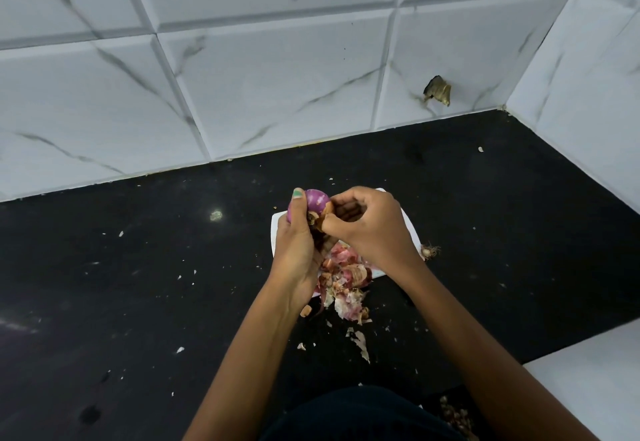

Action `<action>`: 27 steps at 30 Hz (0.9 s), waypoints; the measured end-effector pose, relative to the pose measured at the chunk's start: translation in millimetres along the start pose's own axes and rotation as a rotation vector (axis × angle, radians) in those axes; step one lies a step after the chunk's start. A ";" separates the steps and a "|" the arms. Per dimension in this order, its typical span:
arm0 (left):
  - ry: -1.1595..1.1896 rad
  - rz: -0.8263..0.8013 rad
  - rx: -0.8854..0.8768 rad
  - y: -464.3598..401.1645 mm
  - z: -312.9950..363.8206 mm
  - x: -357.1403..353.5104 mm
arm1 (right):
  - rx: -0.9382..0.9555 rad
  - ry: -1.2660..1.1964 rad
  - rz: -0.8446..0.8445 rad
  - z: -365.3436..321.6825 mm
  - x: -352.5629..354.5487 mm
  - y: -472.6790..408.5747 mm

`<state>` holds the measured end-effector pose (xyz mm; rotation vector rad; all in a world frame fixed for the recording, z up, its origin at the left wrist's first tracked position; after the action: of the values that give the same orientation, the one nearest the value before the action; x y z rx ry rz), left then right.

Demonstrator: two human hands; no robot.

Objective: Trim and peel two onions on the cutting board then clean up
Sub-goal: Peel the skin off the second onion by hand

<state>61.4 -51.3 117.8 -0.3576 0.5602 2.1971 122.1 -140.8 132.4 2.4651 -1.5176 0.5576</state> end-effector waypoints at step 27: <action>-0.016 0.018 0.008 -1.4 0.6 1.1 | 0.010 -0.083 0.066 8.9 5.3 -5.9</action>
<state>61.8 -49.5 117.5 -0.3320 0.5653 2.2126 131.5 -145.6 126.6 2.4826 -1.6366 0.4802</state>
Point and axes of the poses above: each hand's wrist, its own y-axis away from the middle knuckle, its own x-axis out of the back of the hand, z = x × y, the point moved 1 cm from there along -y, towards the middle knuckle, and after that the axes turned 7 degrees about -x, right-handed, at the moved point
